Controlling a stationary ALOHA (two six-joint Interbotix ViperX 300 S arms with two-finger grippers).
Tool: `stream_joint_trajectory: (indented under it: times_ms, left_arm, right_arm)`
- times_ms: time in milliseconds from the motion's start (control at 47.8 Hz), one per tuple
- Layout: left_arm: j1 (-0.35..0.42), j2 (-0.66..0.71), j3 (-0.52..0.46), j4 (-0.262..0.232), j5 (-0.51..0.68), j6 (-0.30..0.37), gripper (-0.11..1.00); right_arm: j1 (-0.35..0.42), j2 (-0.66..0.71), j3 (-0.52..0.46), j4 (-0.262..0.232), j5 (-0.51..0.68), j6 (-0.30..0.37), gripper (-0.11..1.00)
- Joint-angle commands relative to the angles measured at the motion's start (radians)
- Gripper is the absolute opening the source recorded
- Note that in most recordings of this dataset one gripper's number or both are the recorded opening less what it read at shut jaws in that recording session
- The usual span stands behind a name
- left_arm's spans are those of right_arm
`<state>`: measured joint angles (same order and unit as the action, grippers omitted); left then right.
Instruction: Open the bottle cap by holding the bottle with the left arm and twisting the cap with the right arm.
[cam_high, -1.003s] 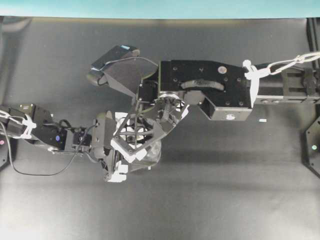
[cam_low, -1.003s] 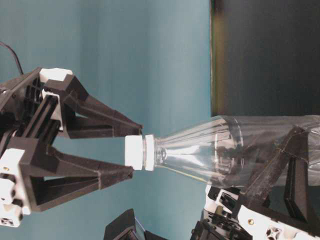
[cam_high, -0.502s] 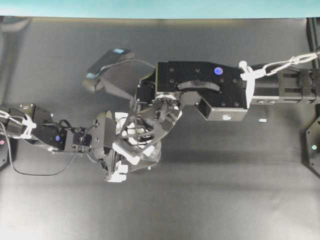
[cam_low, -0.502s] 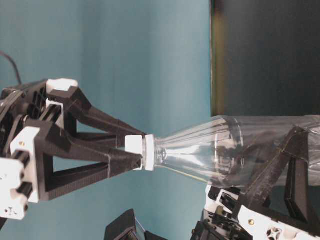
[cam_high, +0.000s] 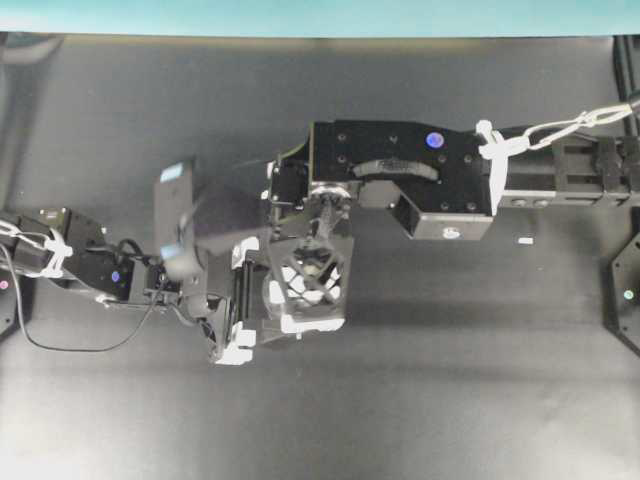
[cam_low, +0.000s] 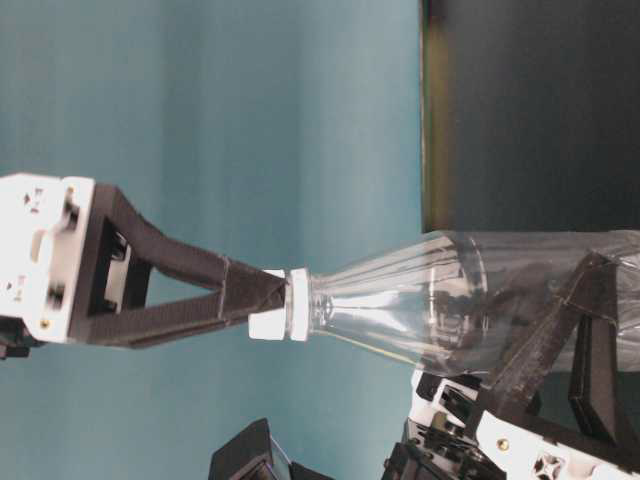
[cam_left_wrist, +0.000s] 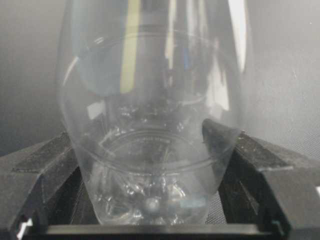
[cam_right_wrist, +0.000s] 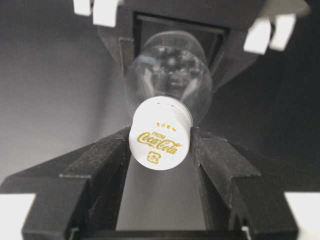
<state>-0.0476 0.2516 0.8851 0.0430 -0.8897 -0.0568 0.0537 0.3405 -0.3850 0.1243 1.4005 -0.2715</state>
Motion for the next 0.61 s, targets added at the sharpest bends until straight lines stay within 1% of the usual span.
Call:
stream_joint_trajectory:
  times_ms: [0, 84, 146, 293, 502, 585]
  left_arm:
    - [-0.003, -0.003, -0.006, 0.003, -0.003, 0.0, 0.8]
    - [-0.003, -0.003, -0.006, 0.003, -0.003, 0.0, 0.8]
    - [-0.005, -0.003, -0.005, 0.003, -0.003, 0.0, 0.8]
    - [-0.003, -0.003, -0.005, 0.003, -0.003, 0.0, 0.8]
    - [-0.005, -0.003, -0.006, 0.003, -0.003, 0.0, 0.8]
    - [-0.003, -0.003, -0.006, 0.003, -0.003, 0.002, 0.8]
  right_arm:
    - [-0.002, -0.005, 0.0, 0.0, 0.003, -0.103, 0.38]
    - [-0.002, -0.006, 0.002, 0.0, 0.005, -0.184, 0.38]
    - [-0.003, -0.006, 0.003, 0.0, 0.006, -0.218, 0.38]
    - [-0.003, -0.008, 0.003, 0.0, 0.006, -0.209, 0.38]
    - [0.0, -0.008, 0.005, 0.0, 0.008, -0.158, 0.38]
    - [0.005, -0.009, 0.011, 0.002, 0.012, -0.161, 0.38]
